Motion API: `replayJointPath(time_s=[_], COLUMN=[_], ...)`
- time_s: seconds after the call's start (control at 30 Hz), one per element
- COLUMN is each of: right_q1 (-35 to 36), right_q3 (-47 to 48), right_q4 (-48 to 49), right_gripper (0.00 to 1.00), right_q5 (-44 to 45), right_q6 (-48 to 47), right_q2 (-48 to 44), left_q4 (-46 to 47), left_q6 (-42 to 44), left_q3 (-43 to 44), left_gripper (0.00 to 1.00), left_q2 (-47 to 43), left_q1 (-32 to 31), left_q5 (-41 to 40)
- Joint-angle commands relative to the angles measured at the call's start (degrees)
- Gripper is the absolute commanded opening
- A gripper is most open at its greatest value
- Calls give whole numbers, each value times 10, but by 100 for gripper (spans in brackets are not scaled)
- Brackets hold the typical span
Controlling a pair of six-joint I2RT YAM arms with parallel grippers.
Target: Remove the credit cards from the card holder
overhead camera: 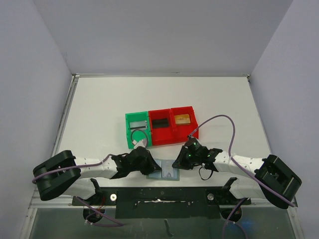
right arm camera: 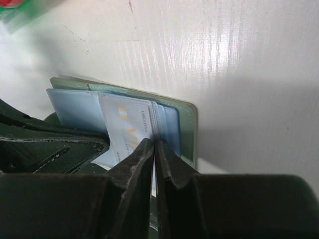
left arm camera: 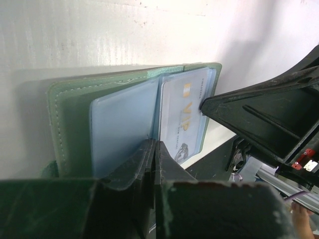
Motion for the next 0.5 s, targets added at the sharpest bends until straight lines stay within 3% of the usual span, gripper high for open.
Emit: replayJointPath(time_s=[0.0, 0.1, 0.2, 0.33, 0.47], right_q1=[6, 6, 6, 6, 6], right_q3=[1, 8, 13, 13, 9], right_q4=[-31, -33, -35, -36, -37], right_gripper=[9, 9, 9, 9, 9], right_q5=[25, 24, 24, 23, 21], right_q6=[-15, -19, -22, -22, -22], right_q2=[-5, 0, 5, 10, 6], left_q4=[22, 30, 62, 131, 180], left_q6=[-4, -4, -9, -32, -53], left_q3=[-2, 2, 0, -17, -37], left_gripper=[0, 18, 21, 20, 6], left_q2=[-11, 5, 25, 56, 71], left_q1=[-2, -2, -2, -1, -2], left_q5=[-10, -1, 14, 36, 44])
